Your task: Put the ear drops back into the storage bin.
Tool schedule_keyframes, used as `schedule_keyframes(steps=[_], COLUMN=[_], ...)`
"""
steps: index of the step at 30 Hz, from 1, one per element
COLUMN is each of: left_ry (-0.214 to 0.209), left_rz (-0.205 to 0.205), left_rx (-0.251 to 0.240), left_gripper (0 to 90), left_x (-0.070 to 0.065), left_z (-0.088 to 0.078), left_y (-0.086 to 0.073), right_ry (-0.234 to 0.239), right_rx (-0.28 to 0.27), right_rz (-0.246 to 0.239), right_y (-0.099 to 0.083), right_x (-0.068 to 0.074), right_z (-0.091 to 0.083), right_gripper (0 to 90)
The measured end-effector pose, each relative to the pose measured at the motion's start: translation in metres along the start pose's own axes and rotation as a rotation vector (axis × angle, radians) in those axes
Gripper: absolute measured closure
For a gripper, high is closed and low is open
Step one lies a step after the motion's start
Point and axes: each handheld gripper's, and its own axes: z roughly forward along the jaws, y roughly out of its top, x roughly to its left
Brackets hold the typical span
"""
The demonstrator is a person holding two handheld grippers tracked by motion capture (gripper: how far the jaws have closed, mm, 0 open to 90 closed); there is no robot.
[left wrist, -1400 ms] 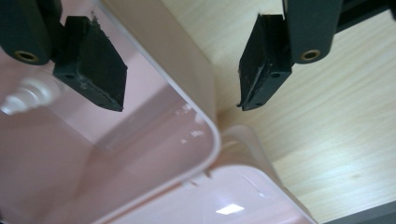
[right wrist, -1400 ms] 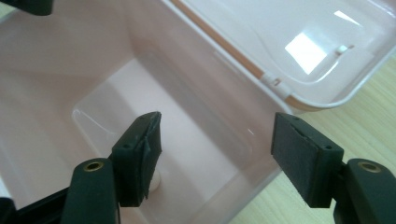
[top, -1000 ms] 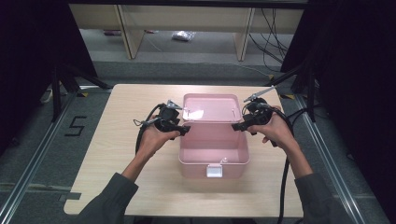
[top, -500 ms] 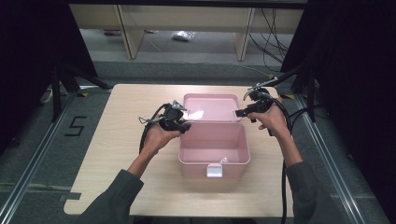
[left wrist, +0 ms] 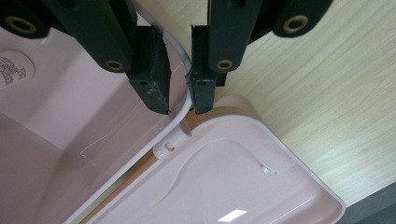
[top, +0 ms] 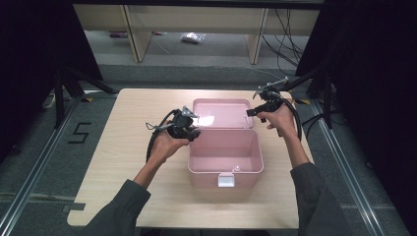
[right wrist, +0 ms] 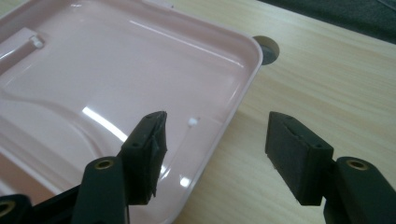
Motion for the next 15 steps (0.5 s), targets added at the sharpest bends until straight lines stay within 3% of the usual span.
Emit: schedule_keyframes(steps=[4,6,9,11,12,13,15], left_ry=[-0.003,-0.004,-0.007,-0.008,-0.007,-0.006,-0.006], left_rz=[0.0,0.0,0.001,0.001,0.001,0.002,0.003], left_rx=[0.001,0.001,0.001,0.0,-0.001,-0.001,-0.002], left_gripper=[77.1,77.1,77.1,77.1,77.1,77.1,77.1], left_x=[0.0,0.0,0.001,0.001,0.001,0.001,0.001], left_z=[0.0,0.0,0.0,0.0,0.0,0.0,0.0], left_y=[0.0,0.0,0.0,0.0,0.0,0.0,0.0], right_ry=[0.01,-0.004,-0.015,-0.015,-0.016,-0.014,-0.022], right_rx=[-0.014,-0.023,-0.013,-0.013,-0.011,-0.017,-0.015], right_rz=[0.043,0.015,0.027,0.041,0.071,0.035,0.037], right_y=[0.002,0.002,0.005,0.007,0.008,0.009,0.012], right_x=[0.001,-0.003,-0.006,-0.007,-0.006,-0.009,-0.009], right_z=[0.005,0.009,0.01,0.01,0.01,0.01,0.009], right_gripper=[41.8,42.7,43.8,45.2,45.4,45.8,47.0])
